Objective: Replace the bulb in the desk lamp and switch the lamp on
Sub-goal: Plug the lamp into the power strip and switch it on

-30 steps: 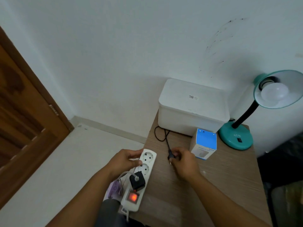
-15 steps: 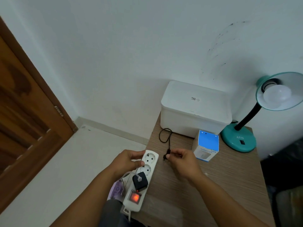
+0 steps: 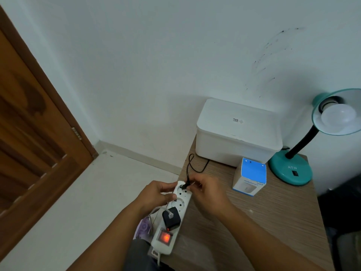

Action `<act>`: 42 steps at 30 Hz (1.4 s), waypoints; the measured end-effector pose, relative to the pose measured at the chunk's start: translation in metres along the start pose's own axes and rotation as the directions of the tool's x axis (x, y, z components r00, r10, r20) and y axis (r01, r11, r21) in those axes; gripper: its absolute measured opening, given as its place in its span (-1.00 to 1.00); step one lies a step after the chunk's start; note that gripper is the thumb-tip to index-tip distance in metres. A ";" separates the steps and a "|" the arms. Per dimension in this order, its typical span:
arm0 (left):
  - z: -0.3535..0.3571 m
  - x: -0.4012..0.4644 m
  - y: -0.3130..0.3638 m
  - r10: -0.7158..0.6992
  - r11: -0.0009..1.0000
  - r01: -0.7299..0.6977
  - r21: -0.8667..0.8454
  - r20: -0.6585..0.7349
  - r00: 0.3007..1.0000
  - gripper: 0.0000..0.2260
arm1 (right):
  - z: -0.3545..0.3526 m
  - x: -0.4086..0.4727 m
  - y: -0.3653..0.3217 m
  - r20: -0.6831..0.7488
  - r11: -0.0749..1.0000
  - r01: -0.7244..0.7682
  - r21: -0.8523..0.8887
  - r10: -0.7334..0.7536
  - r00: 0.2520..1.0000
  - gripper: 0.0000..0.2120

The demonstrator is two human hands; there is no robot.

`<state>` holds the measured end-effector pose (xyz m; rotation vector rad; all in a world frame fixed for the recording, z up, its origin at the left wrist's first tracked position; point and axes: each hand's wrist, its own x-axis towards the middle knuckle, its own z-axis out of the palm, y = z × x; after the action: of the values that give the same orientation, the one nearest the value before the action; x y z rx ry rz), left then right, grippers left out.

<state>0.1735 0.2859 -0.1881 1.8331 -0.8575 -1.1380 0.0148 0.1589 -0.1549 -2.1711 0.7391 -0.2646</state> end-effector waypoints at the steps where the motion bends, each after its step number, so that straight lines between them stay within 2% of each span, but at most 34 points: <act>1: 0.000 0.000 0.000 -0.002 1.000 0.002 0.000 -0.004 1.000 -0.66 | 0.000 0.000 -0.001 0.014 0.999 0.029 -0.041 -0.029 0.999 -0.82; 5: 0.000 0.002 0.000 -0.012 1.000 0.013 0.014 -0.017 1.000 -0.66 | 0.003 0.002 0.000 0.053 0.986 0.087 -0.144 -0.080 0.995 -0.82; 37: 0.000 0.006 -0.003 -0.027 0.999 0.027 -0.024 0.001 1.000 -0.64 | 0.009 0.012 0.005 0.122 0.956 0.145 -0.256 -0.117 0.986 -0.85; 42: 0.000 0.006 -0.002 -0.025 0.999 0.025 -0.021 -0.005 1.000 -0.63 | 0.013 0.008 0.005 0.070 0.947 0.172 -0.273 -0.159 0.985 -0.85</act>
<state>0.1758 0.2821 -0.1923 1.8339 -0.8181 -1.1529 0.0250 0.1601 -0.1674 -2.5036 0.5963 -0.2042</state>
